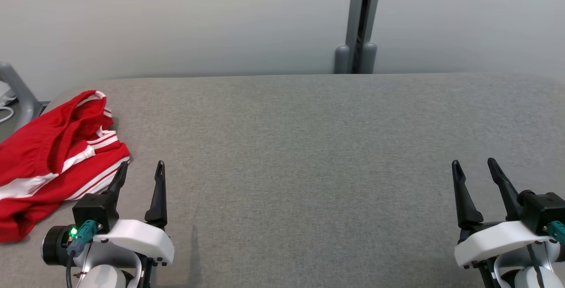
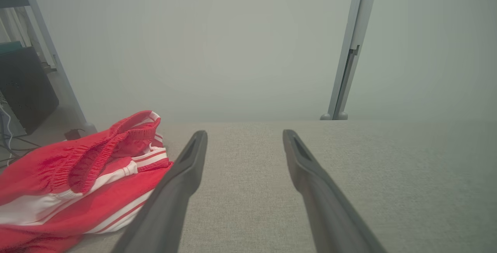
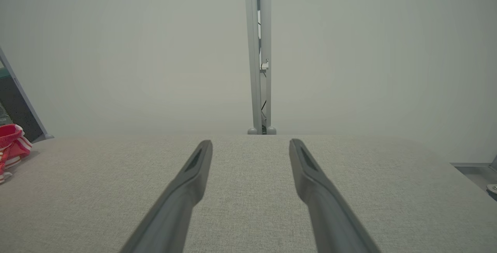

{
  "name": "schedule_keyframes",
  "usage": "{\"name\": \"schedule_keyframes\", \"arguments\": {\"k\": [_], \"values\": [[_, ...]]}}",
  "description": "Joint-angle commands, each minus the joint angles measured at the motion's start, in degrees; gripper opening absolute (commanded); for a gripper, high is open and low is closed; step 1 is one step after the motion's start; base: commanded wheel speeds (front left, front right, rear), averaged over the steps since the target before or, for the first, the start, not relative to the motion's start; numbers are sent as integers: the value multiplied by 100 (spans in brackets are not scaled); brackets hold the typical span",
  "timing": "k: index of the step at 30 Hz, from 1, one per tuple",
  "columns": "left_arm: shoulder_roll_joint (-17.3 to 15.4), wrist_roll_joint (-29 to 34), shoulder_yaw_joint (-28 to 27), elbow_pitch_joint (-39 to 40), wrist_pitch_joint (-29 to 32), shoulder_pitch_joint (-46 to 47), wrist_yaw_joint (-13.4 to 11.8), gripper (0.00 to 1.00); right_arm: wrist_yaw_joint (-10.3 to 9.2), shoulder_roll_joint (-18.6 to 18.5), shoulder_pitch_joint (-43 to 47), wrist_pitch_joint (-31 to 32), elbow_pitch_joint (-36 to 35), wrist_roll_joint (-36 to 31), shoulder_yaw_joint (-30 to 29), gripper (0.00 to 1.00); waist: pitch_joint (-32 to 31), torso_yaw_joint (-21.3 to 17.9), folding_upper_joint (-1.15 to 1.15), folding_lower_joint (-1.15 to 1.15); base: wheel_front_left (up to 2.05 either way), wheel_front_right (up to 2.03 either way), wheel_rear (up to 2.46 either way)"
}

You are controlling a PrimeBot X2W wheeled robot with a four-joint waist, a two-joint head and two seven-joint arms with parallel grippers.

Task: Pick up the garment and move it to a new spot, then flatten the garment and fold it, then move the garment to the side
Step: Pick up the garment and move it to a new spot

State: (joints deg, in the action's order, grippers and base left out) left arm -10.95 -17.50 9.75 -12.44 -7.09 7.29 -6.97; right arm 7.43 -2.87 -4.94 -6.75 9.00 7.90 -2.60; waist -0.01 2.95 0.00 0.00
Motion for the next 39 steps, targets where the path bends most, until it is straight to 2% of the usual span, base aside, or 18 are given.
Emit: {"name": "schedule_keyframes", "arguments": {"k": [1,9,25,31,39], "values": [[-41,-18,-28,0,-8,50,-27,100,10,-12,11,-30,-25,41,7,100,16,137,0,0,0,0,0],[-47,-123,-101,-4,-26,76,-109,100,10,-13,-55,-67,6,161,203,100,65,734,0,0,0,0,0],[-14,-318,-138,-87,-139,106,-86,100,10,-16,-90,-72,-127,273,421,100,120,1988,0,0,0,0,0],[-13,-370,-151,-113,-191,149,-89,100,10,-16,-103,-70,-139,312,452,100,145,2226,0,0,0,0,0],[-27,-422,-126,-128,-218,184,-92,100,10,-15,-119,-115,-155,325,445,100,177,2342,0,0,0,0,0]]}}
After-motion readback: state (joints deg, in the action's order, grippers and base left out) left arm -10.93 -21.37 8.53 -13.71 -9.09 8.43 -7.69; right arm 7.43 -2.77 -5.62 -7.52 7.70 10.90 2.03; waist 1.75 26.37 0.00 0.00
